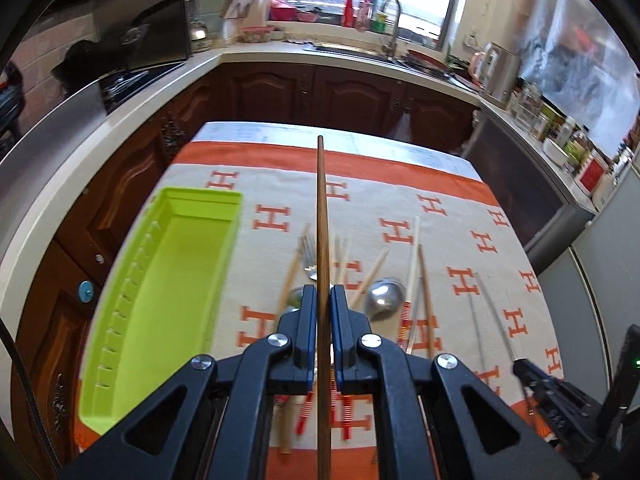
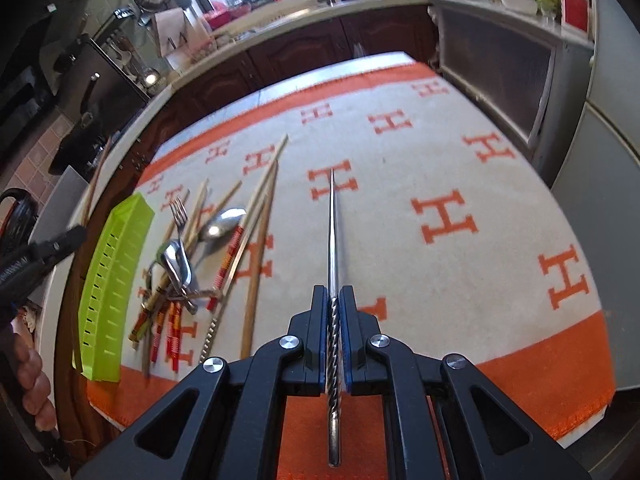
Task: Organize utensils
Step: 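Carry both chopsticks into the green tray and open both grippers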
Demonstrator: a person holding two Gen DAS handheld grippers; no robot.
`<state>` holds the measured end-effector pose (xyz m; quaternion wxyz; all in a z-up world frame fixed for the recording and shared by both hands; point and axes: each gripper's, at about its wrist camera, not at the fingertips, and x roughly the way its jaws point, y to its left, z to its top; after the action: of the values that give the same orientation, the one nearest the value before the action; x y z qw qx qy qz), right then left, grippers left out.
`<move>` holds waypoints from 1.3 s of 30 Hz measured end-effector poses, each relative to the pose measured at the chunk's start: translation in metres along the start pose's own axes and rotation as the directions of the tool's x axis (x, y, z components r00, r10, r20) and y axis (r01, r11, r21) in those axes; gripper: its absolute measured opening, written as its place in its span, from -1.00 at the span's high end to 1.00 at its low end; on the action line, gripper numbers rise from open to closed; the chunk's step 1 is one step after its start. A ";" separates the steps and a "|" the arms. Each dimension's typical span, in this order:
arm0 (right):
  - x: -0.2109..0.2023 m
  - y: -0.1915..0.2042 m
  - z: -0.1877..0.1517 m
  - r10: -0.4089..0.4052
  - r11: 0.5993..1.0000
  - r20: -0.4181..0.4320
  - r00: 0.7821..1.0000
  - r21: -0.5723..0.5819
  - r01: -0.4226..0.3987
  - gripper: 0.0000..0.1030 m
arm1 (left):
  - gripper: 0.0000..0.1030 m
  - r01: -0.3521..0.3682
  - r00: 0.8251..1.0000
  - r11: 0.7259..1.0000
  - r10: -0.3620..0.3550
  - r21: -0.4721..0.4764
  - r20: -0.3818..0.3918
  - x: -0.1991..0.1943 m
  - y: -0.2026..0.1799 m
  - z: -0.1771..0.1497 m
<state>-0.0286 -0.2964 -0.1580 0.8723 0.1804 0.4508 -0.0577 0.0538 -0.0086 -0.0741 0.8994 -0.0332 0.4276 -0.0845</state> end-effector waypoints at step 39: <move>0.106 0.326 0.018 0.301 0.947 -0.333 0.894 -0.005 -0.321 0.87 | -0.09 -0.057 0.986 0.998 0.056 0.002 -0.154 0.034 0.157 -0.011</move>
<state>0.1336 0.0066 -0.1485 0.7882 0.2309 0.5562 0.1268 0.0856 0.1396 -0.1274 0.8656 -0.0154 0.4968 -0.0608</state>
